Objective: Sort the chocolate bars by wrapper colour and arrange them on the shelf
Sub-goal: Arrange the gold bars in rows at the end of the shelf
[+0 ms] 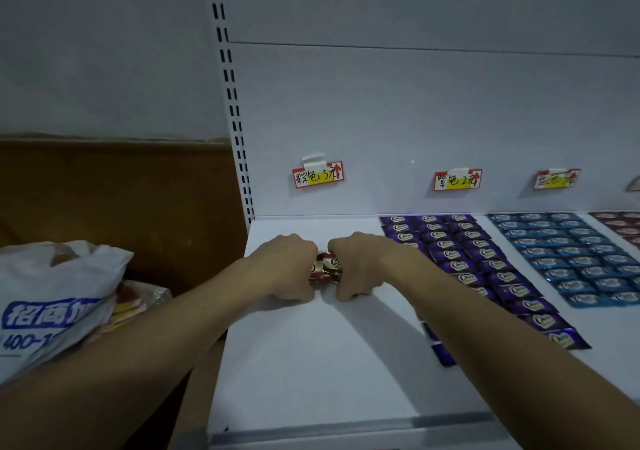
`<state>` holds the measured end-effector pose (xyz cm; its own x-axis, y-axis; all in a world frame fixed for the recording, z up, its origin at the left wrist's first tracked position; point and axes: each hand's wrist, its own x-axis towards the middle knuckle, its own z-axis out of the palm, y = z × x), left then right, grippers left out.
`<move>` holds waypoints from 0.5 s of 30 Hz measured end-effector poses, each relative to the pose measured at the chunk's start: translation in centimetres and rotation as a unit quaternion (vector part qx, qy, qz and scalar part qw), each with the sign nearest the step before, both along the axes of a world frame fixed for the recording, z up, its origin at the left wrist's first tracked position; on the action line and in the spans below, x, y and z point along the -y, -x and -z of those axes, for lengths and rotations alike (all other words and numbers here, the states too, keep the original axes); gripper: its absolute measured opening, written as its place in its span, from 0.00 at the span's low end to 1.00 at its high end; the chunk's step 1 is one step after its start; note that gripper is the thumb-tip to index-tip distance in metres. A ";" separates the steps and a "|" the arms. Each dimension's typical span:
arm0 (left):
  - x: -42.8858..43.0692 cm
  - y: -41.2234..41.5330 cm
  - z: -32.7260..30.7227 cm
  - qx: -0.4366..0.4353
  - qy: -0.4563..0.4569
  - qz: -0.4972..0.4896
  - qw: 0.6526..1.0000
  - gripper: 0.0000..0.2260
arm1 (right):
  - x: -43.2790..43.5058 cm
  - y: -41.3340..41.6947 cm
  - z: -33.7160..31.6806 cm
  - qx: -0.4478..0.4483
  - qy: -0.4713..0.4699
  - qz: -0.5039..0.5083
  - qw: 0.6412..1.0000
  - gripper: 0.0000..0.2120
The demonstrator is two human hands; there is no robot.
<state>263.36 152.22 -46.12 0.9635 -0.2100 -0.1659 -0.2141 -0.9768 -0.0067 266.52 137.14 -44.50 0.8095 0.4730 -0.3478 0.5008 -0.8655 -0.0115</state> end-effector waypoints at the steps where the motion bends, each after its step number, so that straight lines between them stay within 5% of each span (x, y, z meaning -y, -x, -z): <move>1: 0.1 0.5 -0.1 0.003 0.000 0.003 1.000 0.11 | 0.1 0.2 0.2 -0.013 -0.005 0.008 1.000 0.14; 6: -1.5 0.9 -0.3 0.000 0.100 -0.019 0.995 0.10 | 0.7 0.5 0.7 -0.012 -0.103 0.069 0.992 0.11; 8: -2.6 0.8 -0.1 -0.019 0.233 -0.063 0.970 0.08 | 1.0 0.3 0.8 -0.030 -0.153 0.102 0.982 0.10; 9: -3.1 0.9 0.1 -0.042 0.347 -0.101 0.931 0.07 | 1.2 0.0 0.9 -0.056 -0.187 0.122 0.973 0.09; 11: -3.5 1.3 0.5 -0.092 0.569 -0.187 0.796 0.07 | 1.8 -0.6 1.2 -0.100 -0.248 0.159 0.951 0.09; 15: -3.1 0.3 1.6 -0.091 0.772 -0.293 0.557 0.08 | 2.8 -1.7 0.7 -0.162 -0.390 0.225 0.878 0.05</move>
